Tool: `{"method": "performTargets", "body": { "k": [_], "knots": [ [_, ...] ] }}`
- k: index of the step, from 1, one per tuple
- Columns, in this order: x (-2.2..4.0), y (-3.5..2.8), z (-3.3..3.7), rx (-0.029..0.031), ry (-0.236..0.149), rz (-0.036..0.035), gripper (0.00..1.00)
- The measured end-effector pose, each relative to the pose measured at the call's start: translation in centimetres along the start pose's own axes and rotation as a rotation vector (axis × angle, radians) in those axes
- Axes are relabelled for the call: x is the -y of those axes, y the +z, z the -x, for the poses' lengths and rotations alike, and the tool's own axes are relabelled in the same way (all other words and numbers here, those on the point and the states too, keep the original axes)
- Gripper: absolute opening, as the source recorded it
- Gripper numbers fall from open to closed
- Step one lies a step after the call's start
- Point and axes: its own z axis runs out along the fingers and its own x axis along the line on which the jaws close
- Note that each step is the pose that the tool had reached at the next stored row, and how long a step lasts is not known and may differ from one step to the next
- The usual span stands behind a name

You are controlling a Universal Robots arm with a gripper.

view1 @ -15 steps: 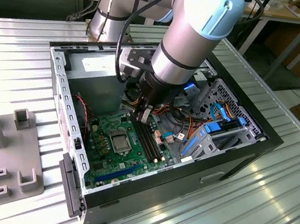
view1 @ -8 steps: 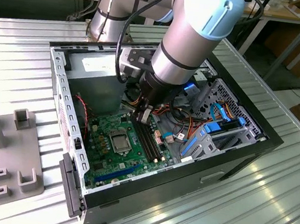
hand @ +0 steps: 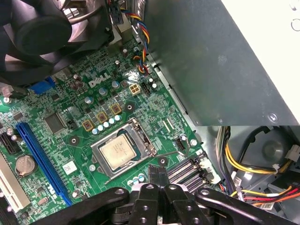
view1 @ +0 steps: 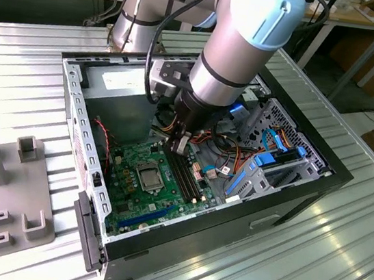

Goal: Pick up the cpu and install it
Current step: 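Close the cpu cover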

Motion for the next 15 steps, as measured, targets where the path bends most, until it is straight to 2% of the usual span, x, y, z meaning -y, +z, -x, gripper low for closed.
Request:
{"method": "performTargets", "body": {
  "k": [2,5,8,10,15],
  "knots": [
    [0.27,-0.02,0.17,-0.0003,0.0,0.0006,0.11],
    [1.06,-0.1,0.66,-0.0013,0.0,0.0022,0.11],
    [1.36,-0.12,0.93,-0.0014,-0.001,0.0025,0.11],
    [1.21,-0.09,1.18,-0.0015,0.0,0.0023,0.11],
    [0.42,0.11,2.57,-0.0015,-0.001,0.0024,0.11]
  ]
}}
